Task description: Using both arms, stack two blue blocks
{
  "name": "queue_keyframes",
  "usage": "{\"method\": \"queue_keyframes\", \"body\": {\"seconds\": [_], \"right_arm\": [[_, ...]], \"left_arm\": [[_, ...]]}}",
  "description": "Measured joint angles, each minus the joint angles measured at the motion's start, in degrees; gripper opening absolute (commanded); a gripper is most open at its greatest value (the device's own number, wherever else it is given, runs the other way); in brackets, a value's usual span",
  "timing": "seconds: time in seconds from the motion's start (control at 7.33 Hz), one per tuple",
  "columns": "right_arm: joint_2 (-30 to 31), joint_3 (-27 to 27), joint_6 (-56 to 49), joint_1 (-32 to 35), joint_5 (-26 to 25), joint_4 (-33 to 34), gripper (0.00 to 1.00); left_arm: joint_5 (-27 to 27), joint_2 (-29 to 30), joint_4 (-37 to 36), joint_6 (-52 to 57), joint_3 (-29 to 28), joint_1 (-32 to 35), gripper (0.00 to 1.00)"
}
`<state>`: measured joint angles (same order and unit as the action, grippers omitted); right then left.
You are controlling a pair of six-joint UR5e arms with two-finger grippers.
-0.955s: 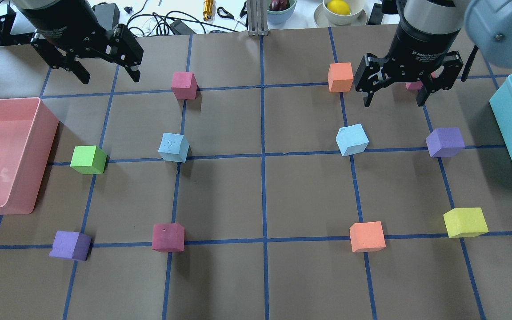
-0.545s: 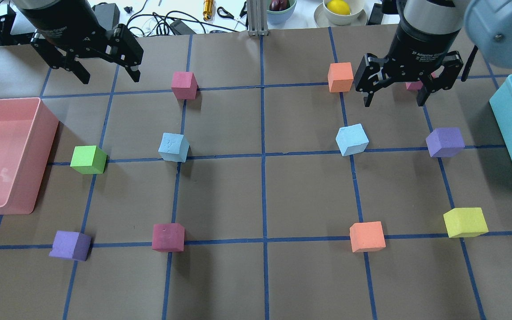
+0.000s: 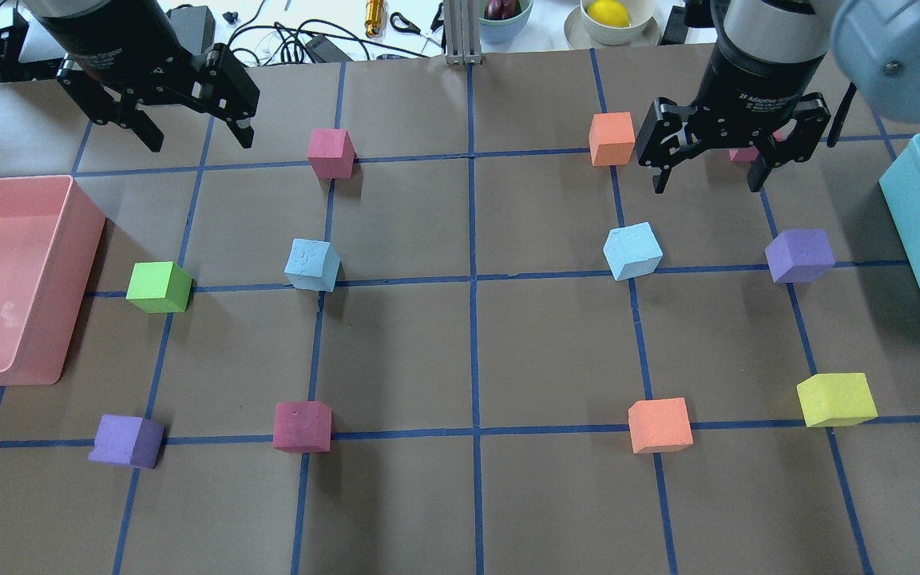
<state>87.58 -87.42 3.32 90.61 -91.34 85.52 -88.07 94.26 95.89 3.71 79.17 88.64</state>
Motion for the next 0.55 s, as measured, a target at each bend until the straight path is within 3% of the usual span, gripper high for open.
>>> {"method": "queue_keyframes", "body": {"seconds": [0.55], "right_arm": [[-0.1,-0.5,-0.2,0.0,-0.1,-0.5,1.00]], "left_arm": [[-0.3,0.8,-2.1,0.6,4.0,0.0,1.00]]}}
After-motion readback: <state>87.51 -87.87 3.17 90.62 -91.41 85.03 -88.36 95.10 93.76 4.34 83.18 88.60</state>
